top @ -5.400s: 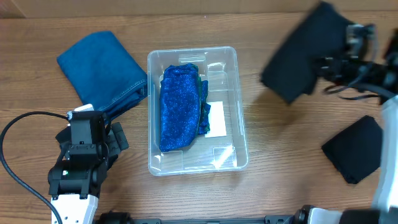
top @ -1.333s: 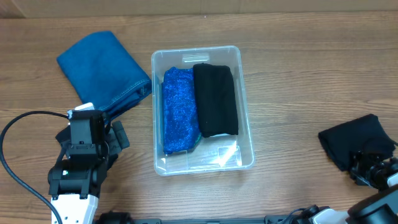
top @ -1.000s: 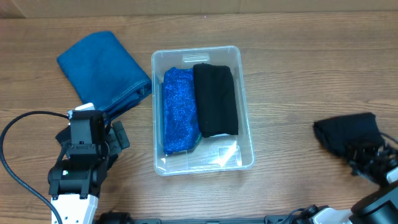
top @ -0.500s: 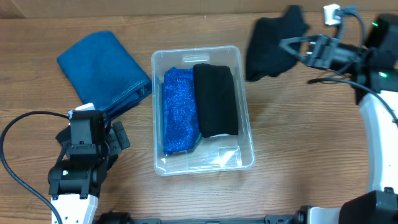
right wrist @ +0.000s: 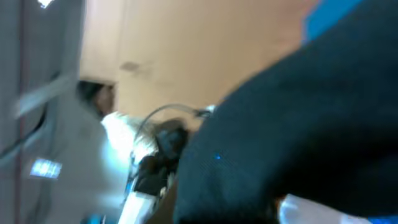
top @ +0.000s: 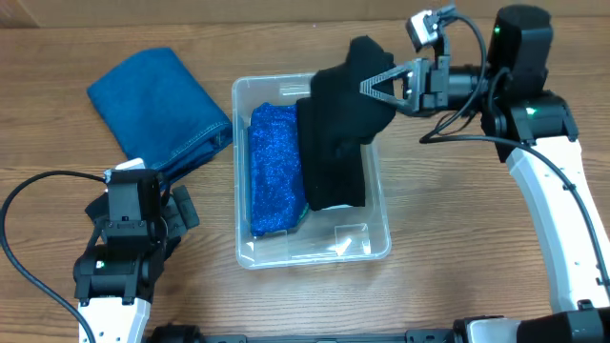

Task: Pack container
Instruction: 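Place the second black cloth on top of the first, press down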

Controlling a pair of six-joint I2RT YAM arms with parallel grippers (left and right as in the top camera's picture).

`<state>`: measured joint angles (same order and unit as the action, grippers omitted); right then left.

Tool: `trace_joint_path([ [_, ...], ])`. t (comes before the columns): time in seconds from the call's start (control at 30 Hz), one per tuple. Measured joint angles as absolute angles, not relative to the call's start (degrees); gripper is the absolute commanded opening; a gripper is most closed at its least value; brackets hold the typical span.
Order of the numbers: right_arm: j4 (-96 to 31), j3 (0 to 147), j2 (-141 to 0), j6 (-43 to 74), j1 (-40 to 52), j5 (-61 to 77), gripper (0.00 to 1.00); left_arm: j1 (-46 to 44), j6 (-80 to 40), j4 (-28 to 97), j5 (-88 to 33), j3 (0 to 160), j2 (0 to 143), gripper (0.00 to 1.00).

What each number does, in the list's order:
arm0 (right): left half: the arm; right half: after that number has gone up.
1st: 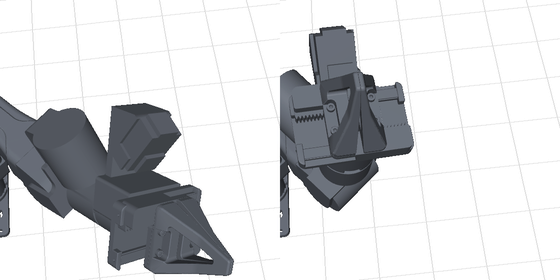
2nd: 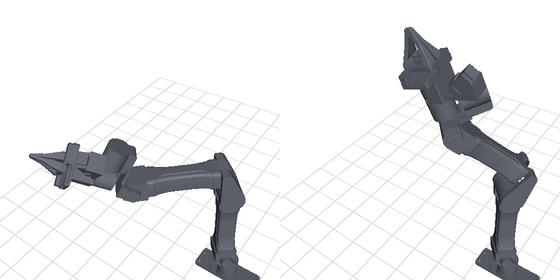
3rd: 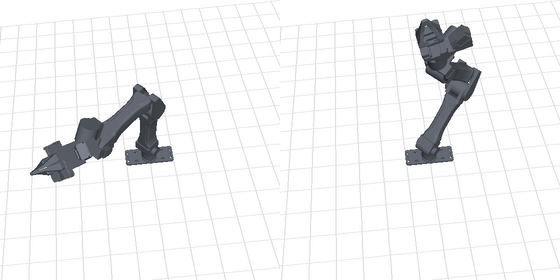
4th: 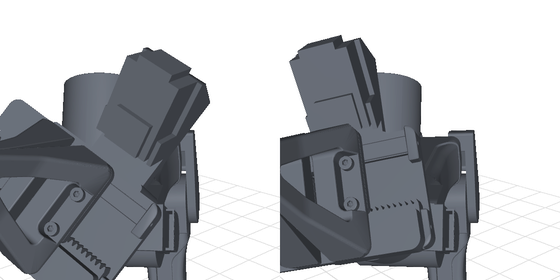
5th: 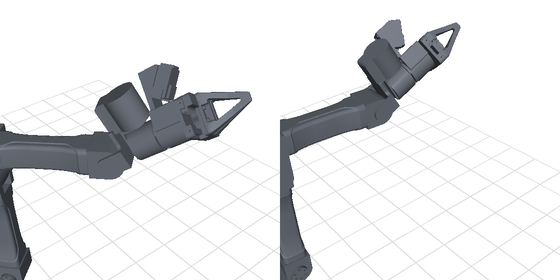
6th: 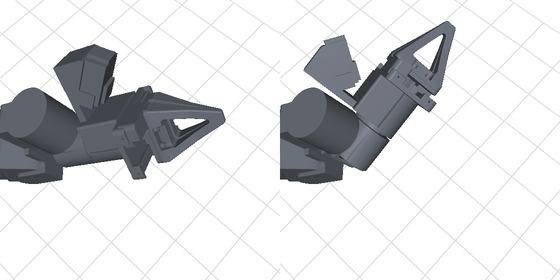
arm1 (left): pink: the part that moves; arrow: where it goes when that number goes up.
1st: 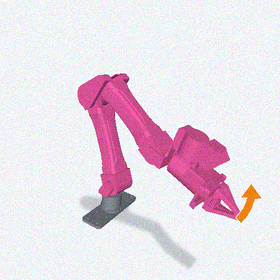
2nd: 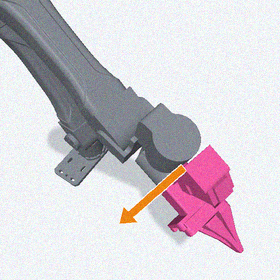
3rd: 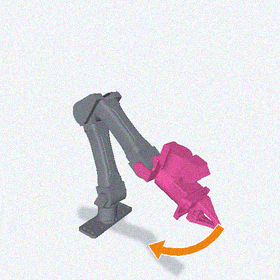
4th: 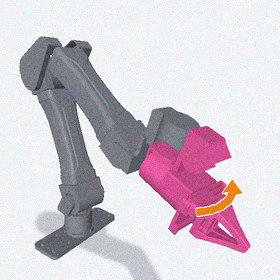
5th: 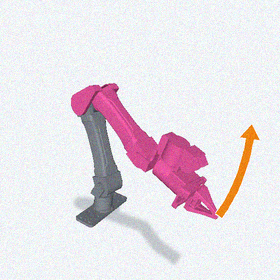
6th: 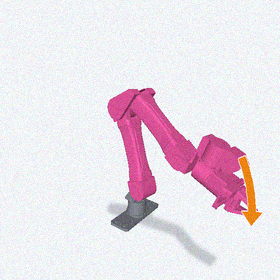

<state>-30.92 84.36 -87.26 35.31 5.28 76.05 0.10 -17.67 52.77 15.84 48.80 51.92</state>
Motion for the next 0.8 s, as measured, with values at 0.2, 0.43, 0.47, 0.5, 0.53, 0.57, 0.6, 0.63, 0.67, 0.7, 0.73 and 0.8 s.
trace_joint_path([
  [0.2,-56.7,84.5,-87.3,12.4,6.1,58.6,0.11,0.1,-17.7,52.7,15.6,48.8,51.9,1.00],
  [0.43,-72.4,85.0,-87.3,-11.0,16.8,45.4,0.04,0.1,-17.7,52.5,15.6,48.8,51.9,1.00],
  [0.47,-74.5,85.5,-87.3,-14.2,19.2,42.7,0.04,0.1,-17.7,52.5,15.6,48.8,51.9,1.00],
  [0.5,-76.2,86.2,-87.3,-17.1,21.7,40.0,0.04,0.1,-17.7,52.6,15.6,48.8,51.9,1.00],
  [0.53,-76.9,87.0,-87.3,-20.4,24.4,37.4,0.04,0.1,-17.7,52.6,15.6,48.8,51.9,1.00],
  [0.57,-77.2,87.6,-87.3,-23.4,26.0,35.6,0.04,0.1,-17.7,52.6,15.6,48.8,51.9,1.00],
  [0.6,-77.4,87.9,-87.3,-26.0,26.5,34.4,0.04,0.1,-17.7,52.6,15.6,48.8,51.9,1.00],
  [0.63,-77.6,88.0,-87.3,-27.7,26.3,33.6,0.04,0.1,-17.7,52.6,15.6,48.8,51.9,1.00],
  [0.67,-78.3,88.0,-87.4,-29.9,26.3,33.5,0.04,0.1,-17.7,52.6,15.6,48.8,51.9,1.00],
  [0.7,-78.9,88.0,-87.4,-31.9,26.3,33.4,0.04,0.1,-17.7,52.7,15.6,48.8,51.9,1.00],
  [0.73,-79.0,88.0,-87.5,-33.8,26.3,33.2,0.04,0.1,-17.7,52.7,15.6,48.8,51.9,1.00],
  [0.8,-78.5,88.1,-87.9,-36.0,26.3,33.2,0.04,0.1,-17.7,52.7,15.6,48.8,51.9,1.00],
])
